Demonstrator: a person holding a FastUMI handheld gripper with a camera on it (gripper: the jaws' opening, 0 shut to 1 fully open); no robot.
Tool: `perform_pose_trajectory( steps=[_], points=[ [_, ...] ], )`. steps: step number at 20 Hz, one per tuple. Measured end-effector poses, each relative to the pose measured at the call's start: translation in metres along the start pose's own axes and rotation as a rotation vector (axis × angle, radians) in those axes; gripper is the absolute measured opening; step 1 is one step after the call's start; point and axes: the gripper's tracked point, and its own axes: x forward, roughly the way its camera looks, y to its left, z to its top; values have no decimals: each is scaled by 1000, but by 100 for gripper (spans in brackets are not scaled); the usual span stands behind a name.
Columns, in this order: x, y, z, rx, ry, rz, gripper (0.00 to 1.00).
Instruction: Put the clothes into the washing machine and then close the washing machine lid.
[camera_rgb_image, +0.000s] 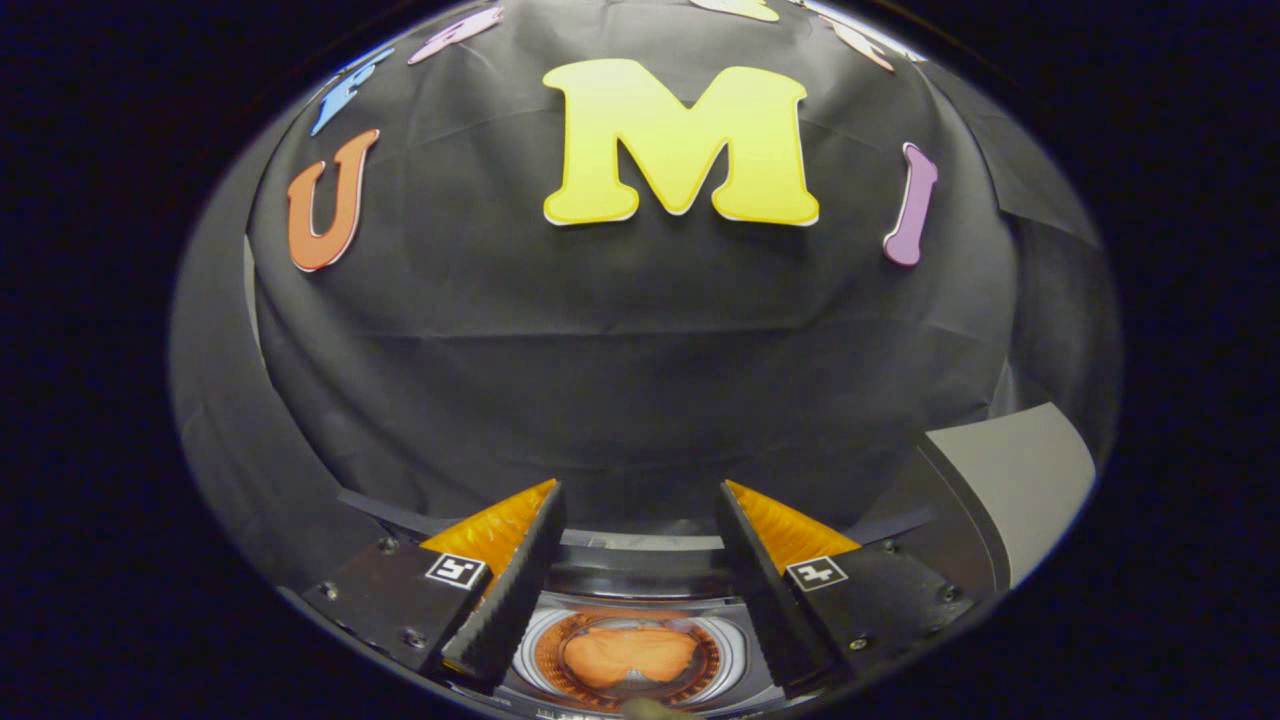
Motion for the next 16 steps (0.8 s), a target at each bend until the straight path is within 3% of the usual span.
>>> perform_pose_trajectory(
  steps=[16],
  points=[
    [-43, 2, -49, -56, 42, 22, 94]
  ],
)
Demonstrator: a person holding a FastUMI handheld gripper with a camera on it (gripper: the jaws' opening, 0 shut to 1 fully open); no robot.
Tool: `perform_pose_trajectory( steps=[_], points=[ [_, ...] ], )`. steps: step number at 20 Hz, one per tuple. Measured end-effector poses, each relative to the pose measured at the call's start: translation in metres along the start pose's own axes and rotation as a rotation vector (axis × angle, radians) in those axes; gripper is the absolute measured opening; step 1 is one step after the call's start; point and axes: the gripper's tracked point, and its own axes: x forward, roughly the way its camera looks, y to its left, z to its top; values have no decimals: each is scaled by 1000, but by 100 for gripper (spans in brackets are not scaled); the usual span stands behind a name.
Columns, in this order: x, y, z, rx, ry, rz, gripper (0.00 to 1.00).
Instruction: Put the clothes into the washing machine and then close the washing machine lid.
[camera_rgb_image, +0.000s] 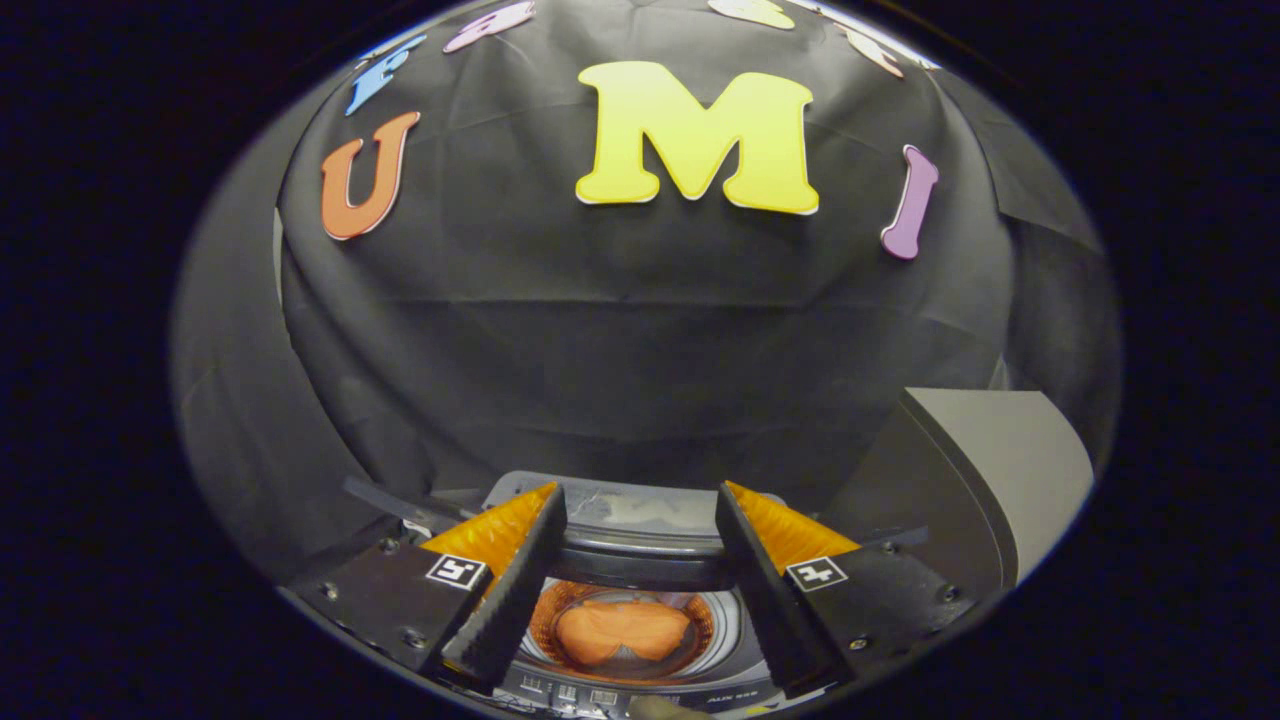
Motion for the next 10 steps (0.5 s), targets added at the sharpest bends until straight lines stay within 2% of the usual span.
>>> perform_pose_trajectory(
  steps=[10],
  points=[
    [-7, -2, -66, -36, 167, 25, 94]
  ],
)
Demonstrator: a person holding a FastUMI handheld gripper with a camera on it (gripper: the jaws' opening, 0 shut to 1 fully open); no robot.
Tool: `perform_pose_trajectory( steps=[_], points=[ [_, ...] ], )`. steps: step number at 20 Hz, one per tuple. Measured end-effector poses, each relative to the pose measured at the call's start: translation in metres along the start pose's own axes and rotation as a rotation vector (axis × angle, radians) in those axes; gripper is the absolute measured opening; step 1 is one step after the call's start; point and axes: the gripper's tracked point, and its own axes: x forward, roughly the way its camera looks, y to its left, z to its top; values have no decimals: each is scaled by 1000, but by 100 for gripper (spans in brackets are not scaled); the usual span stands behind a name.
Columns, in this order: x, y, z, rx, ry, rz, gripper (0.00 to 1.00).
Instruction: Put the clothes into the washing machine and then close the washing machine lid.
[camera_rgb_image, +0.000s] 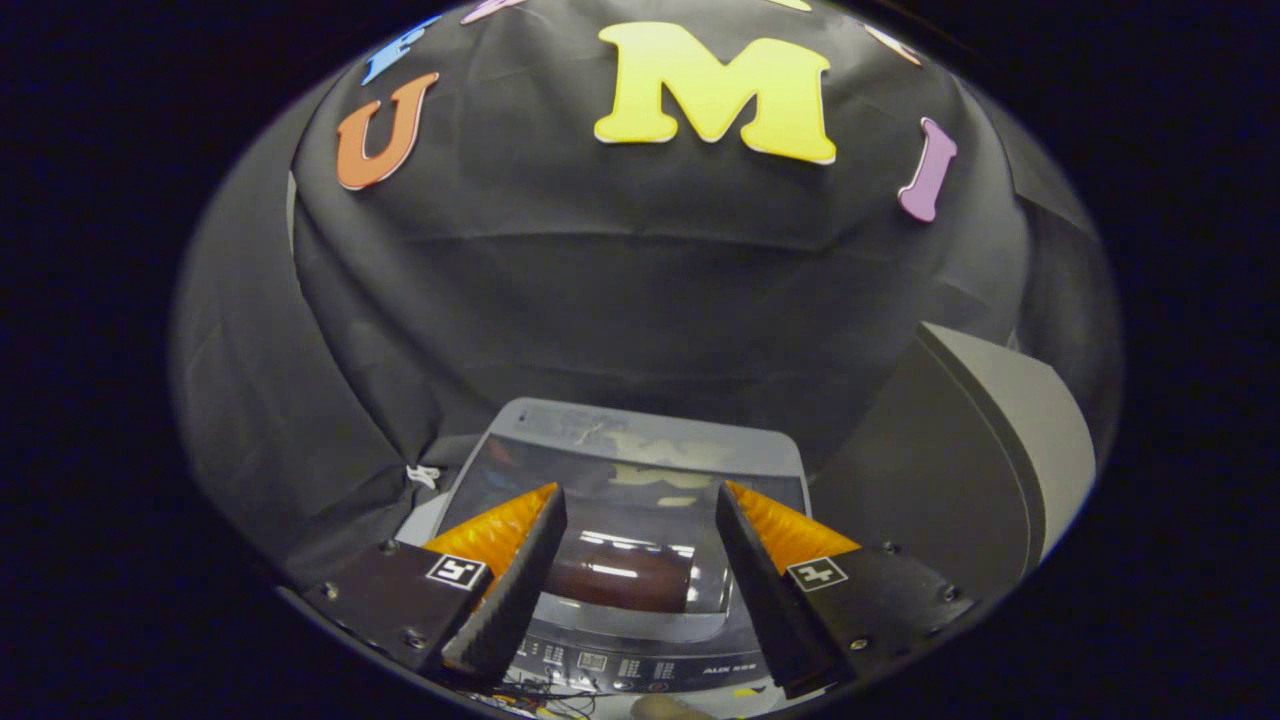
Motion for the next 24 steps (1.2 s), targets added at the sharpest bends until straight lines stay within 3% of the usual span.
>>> perform_pose_trajectory(
  steps=[13, 20, 24],
  points=[
    [-21, -7, -3, 19, -2, 14, 95],
    [-106, -26, 18, 10, -183, 80, 94],
    [-170, -64, 10, 14, -305, 109, 94]
  ],
)
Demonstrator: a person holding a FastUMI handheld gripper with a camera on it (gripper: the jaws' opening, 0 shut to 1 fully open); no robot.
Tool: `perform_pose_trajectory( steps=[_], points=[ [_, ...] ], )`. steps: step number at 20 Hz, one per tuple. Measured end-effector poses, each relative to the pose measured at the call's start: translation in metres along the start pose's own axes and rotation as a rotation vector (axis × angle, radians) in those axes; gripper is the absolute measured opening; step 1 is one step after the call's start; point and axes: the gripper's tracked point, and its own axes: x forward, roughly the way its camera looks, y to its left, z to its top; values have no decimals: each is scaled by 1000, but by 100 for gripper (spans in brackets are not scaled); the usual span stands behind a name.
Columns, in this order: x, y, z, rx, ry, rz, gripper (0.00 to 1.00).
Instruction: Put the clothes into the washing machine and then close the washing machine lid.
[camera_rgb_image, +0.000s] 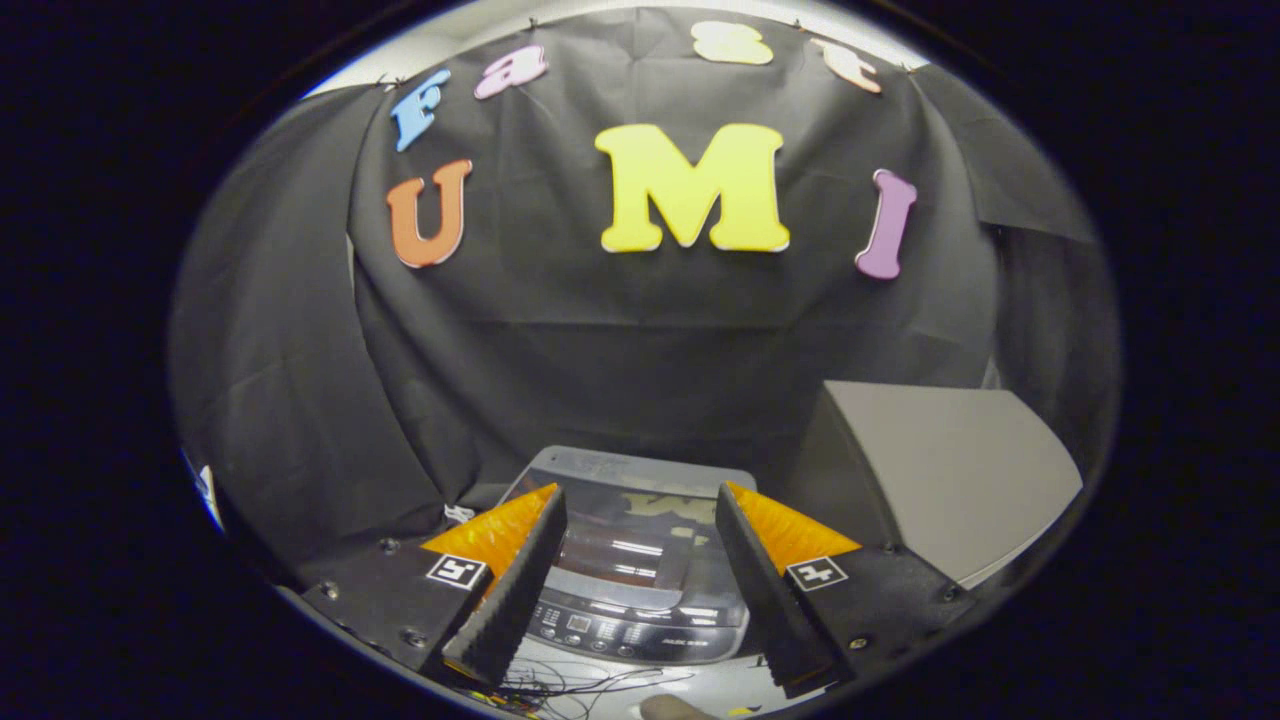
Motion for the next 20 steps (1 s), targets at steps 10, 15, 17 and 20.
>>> perform_pose_trajectory(
  steps=[10, 15, 17, 20],
  points=[
    [-143, -137, -40, 46, -139, -60, 97],
    [-198, -204, -87, 69, -136, -158, 98],
    [-223, -223, -109, 95, -127, -175, 98],
    [-266, -247, -135, 109, -146, -195, 98]
  ],
)
